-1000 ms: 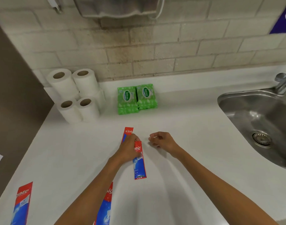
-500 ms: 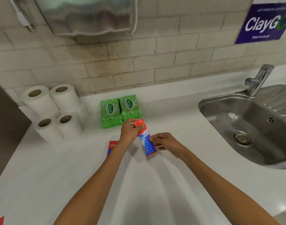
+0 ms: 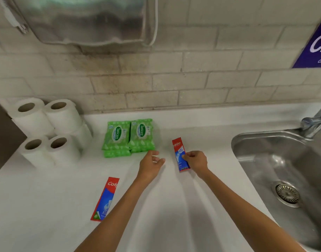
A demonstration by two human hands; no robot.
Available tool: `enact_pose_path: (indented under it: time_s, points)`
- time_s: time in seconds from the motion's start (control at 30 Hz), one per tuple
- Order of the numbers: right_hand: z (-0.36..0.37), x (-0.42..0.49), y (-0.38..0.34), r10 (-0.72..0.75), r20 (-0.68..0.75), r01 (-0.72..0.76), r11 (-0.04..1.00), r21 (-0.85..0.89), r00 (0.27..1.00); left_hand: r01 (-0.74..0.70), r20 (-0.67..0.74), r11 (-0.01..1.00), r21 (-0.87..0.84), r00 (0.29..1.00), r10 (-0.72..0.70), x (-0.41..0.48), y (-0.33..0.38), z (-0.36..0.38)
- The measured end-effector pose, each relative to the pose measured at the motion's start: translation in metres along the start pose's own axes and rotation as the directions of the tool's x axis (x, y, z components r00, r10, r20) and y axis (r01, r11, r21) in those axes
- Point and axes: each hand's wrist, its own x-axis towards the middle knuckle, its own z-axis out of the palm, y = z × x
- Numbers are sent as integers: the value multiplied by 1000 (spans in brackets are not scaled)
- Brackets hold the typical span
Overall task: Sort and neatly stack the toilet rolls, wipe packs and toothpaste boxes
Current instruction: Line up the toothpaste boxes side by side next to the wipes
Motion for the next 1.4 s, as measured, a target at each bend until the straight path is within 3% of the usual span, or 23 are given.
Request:
enact_pose_path:
  time_s: [0.23, 0.33, 0.43, 0.5, 0.63, 1.0, 1.4]
  points:
    - [3, 32, 8, -74, -22, 71, 992, -109, 997, -6, 11, 995, 96, 1000, 5, 6, -11, 0]
    - [-1, 29, 15, -199, -4, 193, 956, -219, 980, -25, 7, 991, 130, 1000, 24, 5, -13, 2]
    - [-8, 25, 24, -409, 176, 440, 753, -489, 895, -42, 11, 987, 158, 999, 41, 2, -14, 4]
    - [-9, 24, 33, -478, 311, 565, 608, -558, 822, -51, 24, 984, 168, 999, 48, 0, -16, 4]
    - [-6, 25, 43, -508, 385, 633, 533, -561, 770, -52, 50, 982, 180, 998, 44, -4, -20, 4]
    - [3, 58, 25, -434, 290, 518, 636, -572, 853, -65, 74, 983, 170, 996, 54, 0, -16, 2]
    - [6, 83, 10, -379, 279, 469, 667, -579, 882, -57, 59, 985, 162, 997, 48, 7, -12, 2]
